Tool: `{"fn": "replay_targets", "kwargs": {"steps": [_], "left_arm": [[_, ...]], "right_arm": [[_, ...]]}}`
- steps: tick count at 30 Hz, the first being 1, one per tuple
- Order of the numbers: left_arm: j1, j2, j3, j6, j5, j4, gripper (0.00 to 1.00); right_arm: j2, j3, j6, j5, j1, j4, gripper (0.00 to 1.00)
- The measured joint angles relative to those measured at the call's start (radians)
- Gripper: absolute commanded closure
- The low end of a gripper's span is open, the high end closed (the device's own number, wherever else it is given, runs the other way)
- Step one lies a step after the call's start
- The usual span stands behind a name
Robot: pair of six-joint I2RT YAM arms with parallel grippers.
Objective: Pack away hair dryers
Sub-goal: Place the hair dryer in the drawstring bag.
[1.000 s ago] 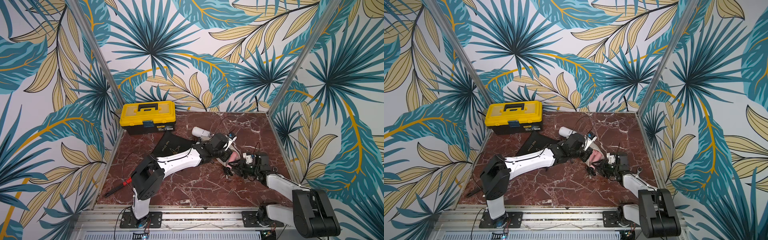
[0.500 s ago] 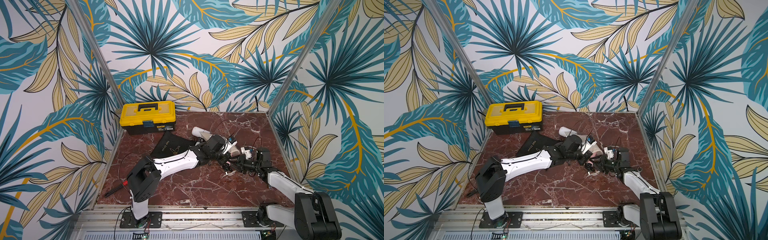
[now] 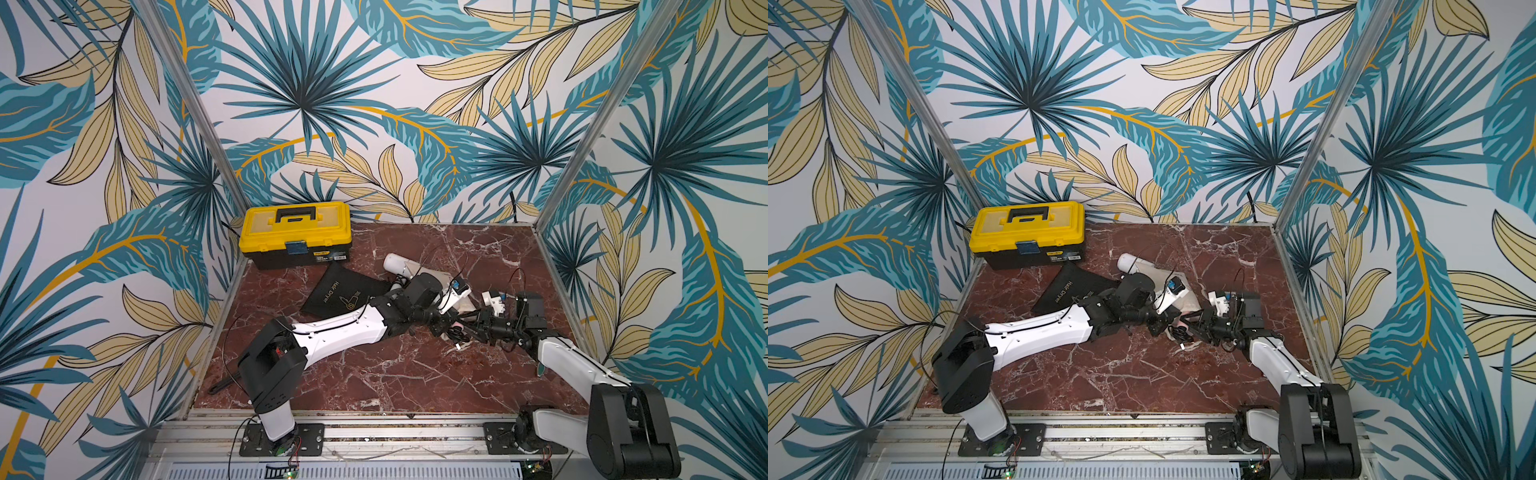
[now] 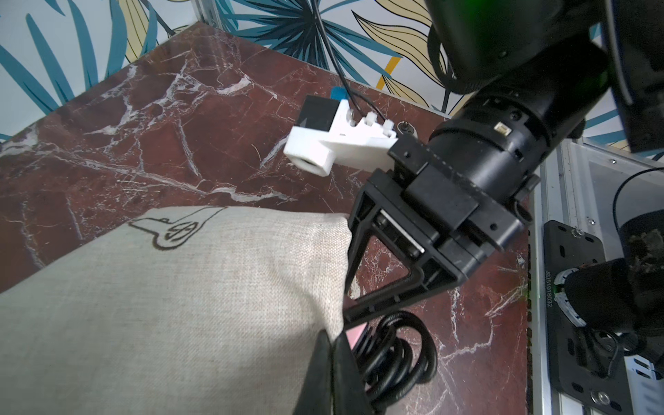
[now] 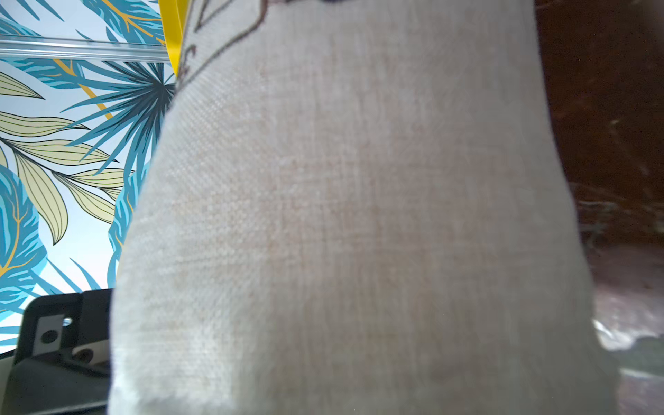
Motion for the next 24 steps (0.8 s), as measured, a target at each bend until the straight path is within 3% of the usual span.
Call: {"fn": "replay_targets", "kwargs": {"steps": [5, 16, 24], "left_arm": [[0.002, -0.008, -0.018, 0.003, 0.017, -0.001, 1.00], [0.002, -0.027, -0.033, 0.014, 0.080, 0.000, 1.00], [-0.005, -0.021, -0.032, -0.029, 0.110, 0.031, 1.00]], "right_arm": [[-0.002, 0.016, -0.049, -0.003, -0.050, -0.067, 0.88], [-0.005, 0.035, -0.087, -0.004, -0.057, -0.119, 0.88], [0.022, -0.003, 0.116, 0.070, -0.057, 0.114, 0.91]]}}
